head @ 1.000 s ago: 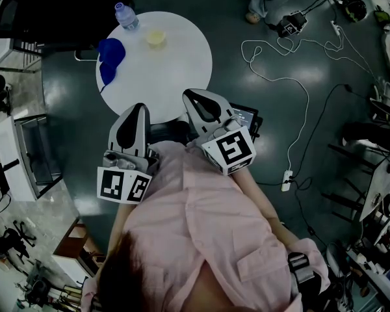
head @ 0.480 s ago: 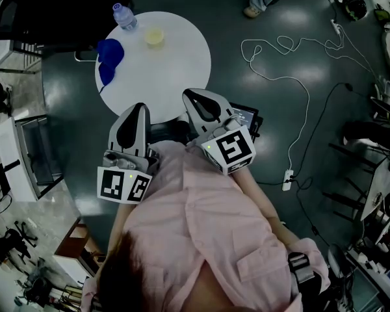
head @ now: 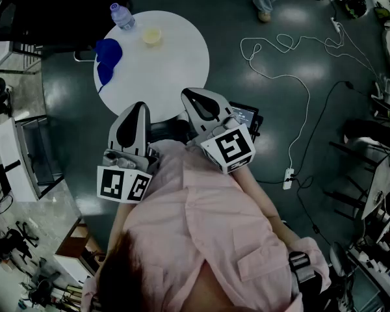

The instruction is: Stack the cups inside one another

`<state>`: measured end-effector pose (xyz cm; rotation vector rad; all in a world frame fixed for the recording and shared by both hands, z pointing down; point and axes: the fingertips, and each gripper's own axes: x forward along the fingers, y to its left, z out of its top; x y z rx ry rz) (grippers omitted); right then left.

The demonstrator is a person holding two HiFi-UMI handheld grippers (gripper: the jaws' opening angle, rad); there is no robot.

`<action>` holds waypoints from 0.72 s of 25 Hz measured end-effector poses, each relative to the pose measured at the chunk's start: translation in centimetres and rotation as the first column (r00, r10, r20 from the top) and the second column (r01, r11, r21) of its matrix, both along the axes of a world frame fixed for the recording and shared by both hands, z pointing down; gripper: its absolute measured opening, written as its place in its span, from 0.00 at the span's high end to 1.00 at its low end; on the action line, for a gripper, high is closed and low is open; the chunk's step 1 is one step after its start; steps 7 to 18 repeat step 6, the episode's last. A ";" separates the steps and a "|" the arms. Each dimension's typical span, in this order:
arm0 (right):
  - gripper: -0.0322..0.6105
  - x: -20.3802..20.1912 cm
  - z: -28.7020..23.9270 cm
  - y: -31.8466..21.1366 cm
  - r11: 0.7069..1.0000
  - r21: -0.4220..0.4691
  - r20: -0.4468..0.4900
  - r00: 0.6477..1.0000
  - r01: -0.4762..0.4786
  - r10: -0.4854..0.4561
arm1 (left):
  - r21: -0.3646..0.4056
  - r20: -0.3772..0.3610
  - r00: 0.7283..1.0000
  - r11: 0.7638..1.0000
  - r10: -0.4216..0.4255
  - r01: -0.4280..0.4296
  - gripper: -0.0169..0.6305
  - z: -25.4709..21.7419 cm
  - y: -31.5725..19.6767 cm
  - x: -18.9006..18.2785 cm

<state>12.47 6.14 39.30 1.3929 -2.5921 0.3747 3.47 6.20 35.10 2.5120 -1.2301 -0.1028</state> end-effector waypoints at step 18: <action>0.90 0.5 0.0 0.2 1.000 -0.001 -0.009 1.000 0.003 -0.003 | 0.002 0.004 1.000 1.000 0.003 -0.003 0.95 -0.2 0.2 0.5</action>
